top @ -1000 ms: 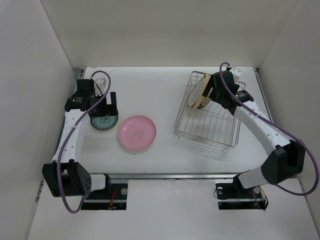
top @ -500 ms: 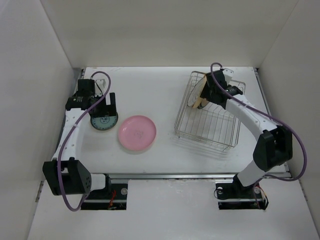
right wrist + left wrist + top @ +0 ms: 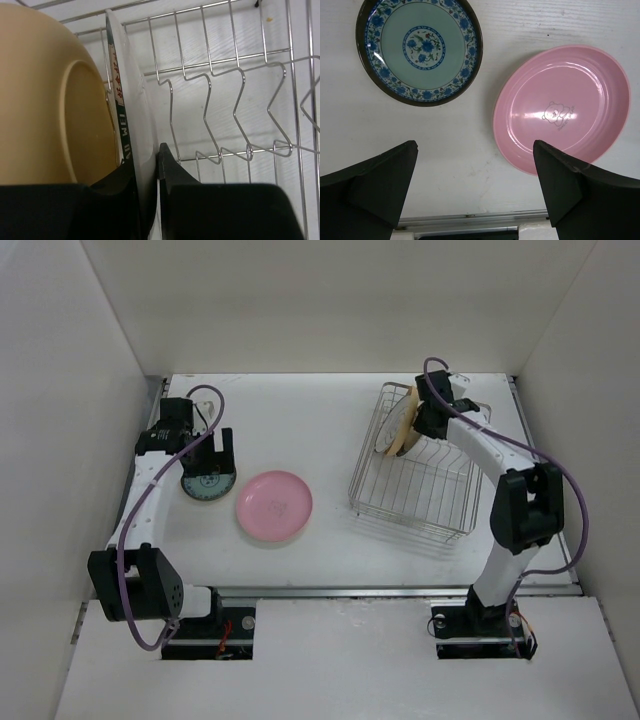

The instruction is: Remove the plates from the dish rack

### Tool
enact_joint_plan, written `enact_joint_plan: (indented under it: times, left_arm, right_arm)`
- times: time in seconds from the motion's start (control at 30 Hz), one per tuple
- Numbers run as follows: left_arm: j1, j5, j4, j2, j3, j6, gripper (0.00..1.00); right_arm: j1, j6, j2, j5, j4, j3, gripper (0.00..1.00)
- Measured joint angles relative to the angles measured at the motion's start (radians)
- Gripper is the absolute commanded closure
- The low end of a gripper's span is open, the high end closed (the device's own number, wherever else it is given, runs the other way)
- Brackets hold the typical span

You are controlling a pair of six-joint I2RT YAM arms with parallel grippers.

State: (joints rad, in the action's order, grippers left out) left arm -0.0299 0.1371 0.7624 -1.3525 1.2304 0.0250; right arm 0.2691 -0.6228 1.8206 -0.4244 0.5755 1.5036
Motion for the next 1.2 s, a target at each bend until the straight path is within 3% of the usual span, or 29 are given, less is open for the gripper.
enact_joint_plan:
  times: [0.07,0.23,0.47,0.63,0.7,0.83,1.0,1.2]
  left_arm:
    - [0.000,0.000,0.002,0.001,0.000,0.000,0.00]
    - [0.000,0.002,0.007,0.016,0.000,0.000,0.00]
    - [0.000,0.026,0.010,0.035,0.000,0.011,0.00]
    - [0.000,0.073,0.015,0.039,0.000,0.027,0.00]
    - [0.000,0.116,0.021,0.042,0.000,0.045,0.00]
    - [0.000,0.237,0.043,0.047,0.000,0.097,0.00]
    - [0.000,0.362,0.079,0.050,0.000,0.151,0.00]
    - [0.000,0.462,0.116,0.057,0.000,0.207,0.00]
  right_arm:
    - [-0.002,0.000,-0.019,-0.002,0.001,0.001,1.00]
    - [0.000,0.006,-0.109,-0.048,0.038,0.001,1.00]
    - [0.002,0.052,-0.330,-0.234,0.159,0.062,1.00]
    - [0.071,0.083,-0.492,-0.302,0.167,0.094,1.00]
    - [0.126,0.123,-0.570,-0.241,0.093,0.034,1.00]
    - [0.220,0.193,-0.628,0.062,-0.086,-0.106,1.00]
    - [0.336,0.257,-0.411,0.399,-0.244,-0.128,1.00]
    - [0.450,0.314,-0.175,0.680,-0.283,-0.126,1.00]
